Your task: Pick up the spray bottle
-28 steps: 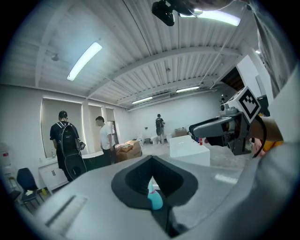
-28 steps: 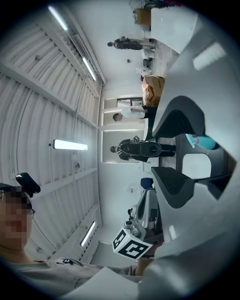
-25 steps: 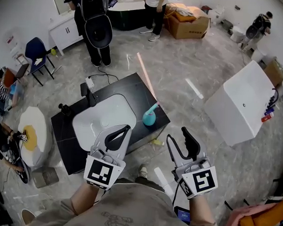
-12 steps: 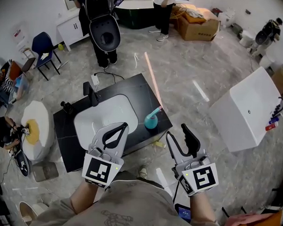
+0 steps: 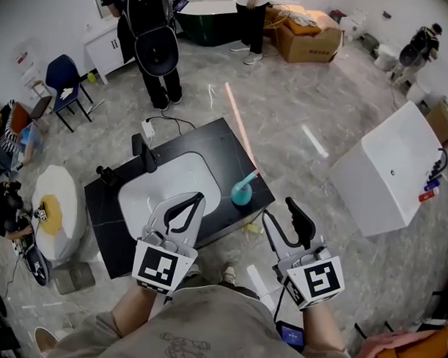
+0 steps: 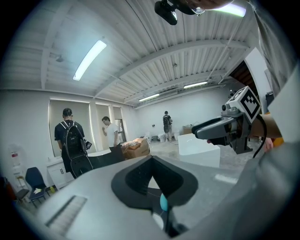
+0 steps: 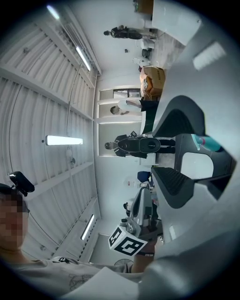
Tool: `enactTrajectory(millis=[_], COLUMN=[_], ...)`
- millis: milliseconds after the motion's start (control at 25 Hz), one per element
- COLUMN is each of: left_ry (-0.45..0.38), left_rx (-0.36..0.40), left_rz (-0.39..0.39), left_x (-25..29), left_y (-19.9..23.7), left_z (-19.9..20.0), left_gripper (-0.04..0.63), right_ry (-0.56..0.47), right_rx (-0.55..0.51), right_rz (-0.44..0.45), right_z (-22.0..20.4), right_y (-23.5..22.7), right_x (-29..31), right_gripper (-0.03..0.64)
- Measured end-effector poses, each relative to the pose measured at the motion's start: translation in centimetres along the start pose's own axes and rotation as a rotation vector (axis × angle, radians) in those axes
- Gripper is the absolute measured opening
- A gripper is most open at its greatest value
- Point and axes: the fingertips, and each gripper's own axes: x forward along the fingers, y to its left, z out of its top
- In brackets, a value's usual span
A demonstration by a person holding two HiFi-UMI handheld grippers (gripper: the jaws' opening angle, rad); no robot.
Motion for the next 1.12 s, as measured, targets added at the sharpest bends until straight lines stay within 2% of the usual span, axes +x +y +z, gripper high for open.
enactTrajectory(millis=[240,480,760,1120], left_ry=[-0.008,-0.005,0.019,0.097], left_rx=[0.002,-0.016,-0.028,-0.05], left_rz=[-0.038,-0.073,-0.097,-0.139], left_x=[0.3,0.9,2.8,5.8], left_y=[1.4,2.1,3.2,3.4], left_z=[-0.2,-1.0,-2.8,-6.6], left_gripper=[0.0,0.0,0.0,0.0], right_ry=[-0.006,0.041,0.109,0.197], right_rx=[0.048,0.092,0.145,0.231], right_rz=[-0.022,-0.082,-0.109,-0.155], right_z=[-0.3,-2.4,-6.0,-11.9], right_y=[0.6,0.1,-0.3,-1.6], right_x=[1.2,2.9,6.3,10.9], right_gripper=[0.23,0.242,0.274,0.321])
